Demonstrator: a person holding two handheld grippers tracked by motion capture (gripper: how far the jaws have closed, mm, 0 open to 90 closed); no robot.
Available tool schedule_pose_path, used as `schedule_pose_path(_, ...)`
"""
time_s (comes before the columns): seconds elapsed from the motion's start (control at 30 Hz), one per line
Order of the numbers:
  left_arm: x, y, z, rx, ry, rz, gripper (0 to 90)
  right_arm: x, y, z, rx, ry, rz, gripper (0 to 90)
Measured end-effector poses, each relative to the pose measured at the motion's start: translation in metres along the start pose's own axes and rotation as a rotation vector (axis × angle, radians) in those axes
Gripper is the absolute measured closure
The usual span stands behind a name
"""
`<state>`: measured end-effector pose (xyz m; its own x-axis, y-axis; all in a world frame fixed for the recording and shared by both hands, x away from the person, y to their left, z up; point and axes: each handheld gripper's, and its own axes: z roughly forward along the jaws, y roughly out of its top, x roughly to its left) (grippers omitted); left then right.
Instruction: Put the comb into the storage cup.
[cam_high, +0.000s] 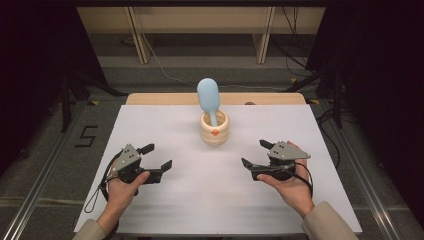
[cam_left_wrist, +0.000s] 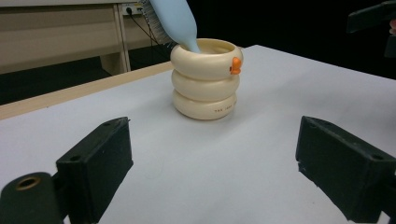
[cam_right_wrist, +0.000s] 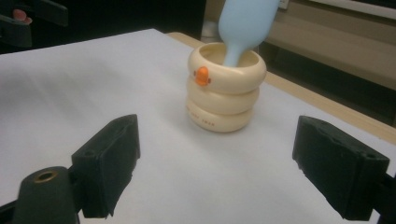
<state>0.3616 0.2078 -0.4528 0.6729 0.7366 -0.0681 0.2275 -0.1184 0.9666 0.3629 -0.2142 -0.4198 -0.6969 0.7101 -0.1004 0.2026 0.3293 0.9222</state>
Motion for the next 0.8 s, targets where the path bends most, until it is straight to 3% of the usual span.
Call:
schedule_pose_path(0.5,0.000,-0.001,0.000,0.001,0.002,0.002,10.4,0.005,-0.021,-0.007,0.008,0.020,0.016,15.9)
schedule_pose_path(0.8,-0.001,-0.001,0.001,0.005,-0.002,0.004,10.4,0.006,-0.025,-0.007,0.009,0.019,0.011,15.9)
